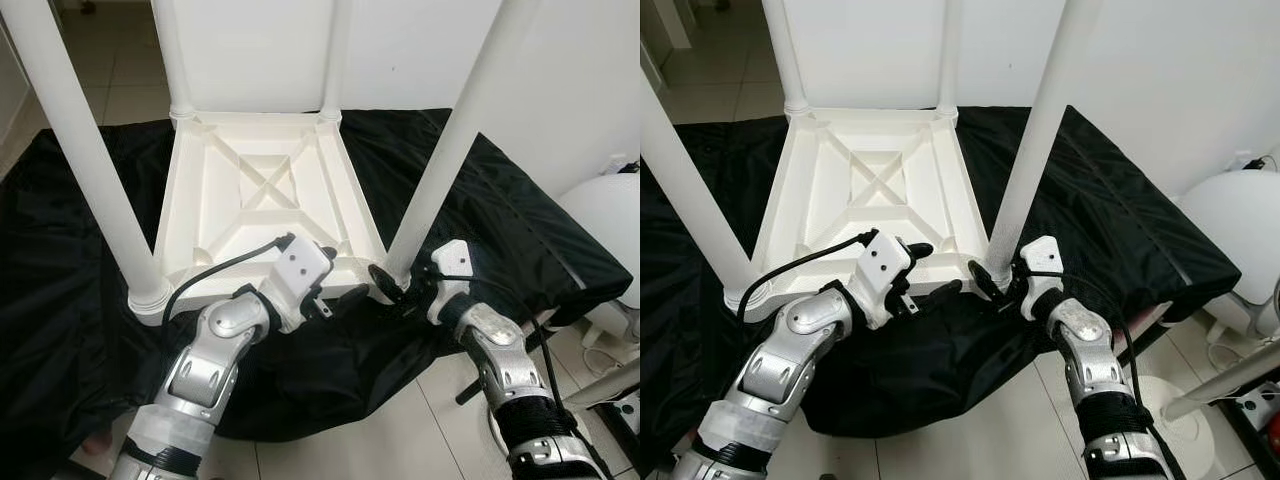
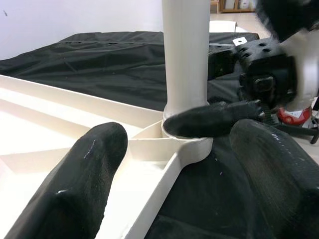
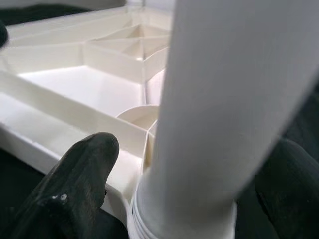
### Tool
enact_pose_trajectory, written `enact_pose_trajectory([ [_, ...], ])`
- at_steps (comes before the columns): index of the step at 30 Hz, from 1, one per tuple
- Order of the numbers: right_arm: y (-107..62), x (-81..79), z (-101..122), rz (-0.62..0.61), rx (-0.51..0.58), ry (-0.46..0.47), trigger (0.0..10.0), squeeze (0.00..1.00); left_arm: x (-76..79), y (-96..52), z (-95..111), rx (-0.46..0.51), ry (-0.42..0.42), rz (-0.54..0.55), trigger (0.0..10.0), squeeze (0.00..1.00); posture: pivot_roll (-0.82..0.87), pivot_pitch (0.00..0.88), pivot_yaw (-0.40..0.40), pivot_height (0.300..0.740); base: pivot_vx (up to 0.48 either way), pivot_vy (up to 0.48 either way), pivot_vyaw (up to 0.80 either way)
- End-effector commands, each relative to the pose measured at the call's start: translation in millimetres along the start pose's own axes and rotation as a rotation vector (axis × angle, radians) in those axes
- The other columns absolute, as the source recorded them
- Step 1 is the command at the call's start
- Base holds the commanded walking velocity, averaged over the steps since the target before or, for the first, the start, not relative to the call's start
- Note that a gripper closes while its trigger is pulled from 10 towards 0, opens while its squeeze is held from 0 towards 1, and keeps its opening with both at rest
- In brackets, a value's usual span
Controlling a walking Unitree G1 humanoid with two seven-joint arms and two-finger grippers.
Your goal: Building children table
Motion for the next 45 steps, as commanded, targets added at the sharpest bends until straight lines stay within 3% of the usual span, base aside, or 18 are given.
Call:
enact_pose_trajectory([
  [1, 2.2, -0.6, -4, 0.029, -0.022, -0.019, 10.0, 0.00, -2.7, 2.3, -1, -0.004, 0.009, 0.047, 10.0, 0.00, -0.01, 0.000, -0.048, 0.740, 0.000, 0.000, 0.00],
  [7, 7.7, 0.1, -8, 0.065, -0.049, -0.016, 10.0, 0.00, -3.9, 3.5, 0, -0.001, 0.012, 0.049, 10.0, 0.00, 0.00, 0.000, -0.050, 0.740, 0.000, 0.000, 0.00],
  [8, 10.9, 0.6, -10, 0.087, -0.063, -0.021, 4.4, 0.00, -4.0, 4.9, 1, 0.005, 0.014, 0.049, 10.0, 0.00, 0.00, 0.000, -0.050, 0.740, 0.000, 0.000, 0.00],
  [10, 11.7, 0.9, -10, 0.094, -0.068, -0.021, 4.4, 0.00, -3.9, 5.4, 1, 0.006, 0.015, 0.048, 10.0, 0.00, 0.00, 0.000, -0.050, 0.740, 0.000, 0.000, 0.00],
  [11, 12.3, 1.2, -11, 0.096, -0.071, -0.022, 1.0, 0.00, -4.0, 5.8, 2, 0.008, 0.016, 0.048, 10.0, 0.00, -0.01, 0.000, -0.050, 0.740, 0.000, 0.000, 0.00],
  [12, 12.3, 1.2, -11, 0.096, -0.071, -0.022, 1.0, 0.00, -4.0, 5.8, 2, 0.008, 0.016, 0.048, 10.0, 0.00, -0.01, 0.000, -0.050, 0.740, 0.000, 0.000, 0.00],
  [13, 12.7, 1.5, -11, 0.099, -0.070, -0.013, 0.0, 0.00, -4.4, 6.3, 2, 0.010, 0.017, 0.049, 10.0, 0.00, -0.01, 0.000, -0.050, 0.740, 0.000, 0.000, 0.00],
  [21, 10.3, 5.0, -16, 0.074, -0.080, 0.013, 0.0, 0.00, -5.0, 8.0, 5, 0.019, 0.020, 0.051, 10.0, 0.00, -0.01, 0.000, -0.058, 0.740, 0.000, 0.000, 0.00],
  [22, 10.0, 5.3, -17, 0.057, -0.081, 0.026, 1.1, 0.00, -5.0, 8.3, 5, 0.019, 0.022, 0.049, 10.0, 0.00, -0.01, 0.000, -0.059, 0.740, 0.000, 0.000, 0.00],
  [24, 10.2, 5.7, -18, 0.048, -0.081, 0.034, 1.1, 0.00, -5.2, 8.7, 5, 0.020, 0.023, 0.048, 10.0, 0.00, -0.01, 0.000, -0.059, 0.740, 0.000, 0.000, 0.00],
  [25, 10.2, 6.1, -20, 0.021, -0.089, 0.043, 10.0, 0.00, -6.0, 9.5, 6, 0.021, 0.024, 0.048, 10.0, 0.00, -0.01, 0.000, -0.059, 0.740, 0.000, 0.000, 0.00],
  [31, 9.4, 12.2, -29, -0.174, -0.151, 0.042, 10.0, 0.00, -8.7, 13.1, 9, 0.026, 0.059, 0.057, 10.0, 0.00, -0.01, 0.000, -0.060, 0.740, 0.000, 0.000, 0.00],
  [36, 11.3, 3.7, -25, -0.243, -0.121, 0.100, 10.0, 0.00, -7.8, 14.7, 10, 0.037, 0.046, 0.062, 10.0, 0.00, -0.02, 0.000, -0.054, 0.740, 0.000, 0.000, 0.00],
  [38, 11.8, 1.2, -24, -0.288, -0.115, 0.124, 10.0, 0.00, -7.3, 15.7, 7, 0.026, 0.038, 0.066, 10.0, 0.00, -0.02, 0.000, -0.053, 0.740, 0.000, 0.000, 0.00],
  [40, 12.3, -2.3, -23, -0.412, -0.117, 0.155, 10.0, 0.00, -7.0, 19.2, 3, 0.013, 0.011, 0.080, 10.0, 0.00, -0.02, 0.003, -0.050, 0.740, 0.000, 0.000, 0.00],
  [45, 13.5, -4.8, -21, -0.485, -0.120, 0.180, 10.0, 0.00, -9.1, 21.9, 1, 0.012, -0.008, 0.095, 10.0, 0.00, -0.03, 0.008, -0.049, 0.740, 0.000, 0.000, 0.00],
])
Point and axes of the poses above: a point about 5 cm out from each wrist's last joint towards the gripper, its own y axis pointing out of the wrist towards the gripper, its own z axis along the axis of the wrist's last joint, x = y × z, the point moved 2 cm from there along y, pointing out of the wrist towards the gripper, and after that the axes turned 5 degrees about -y, right-handed, at the moved point
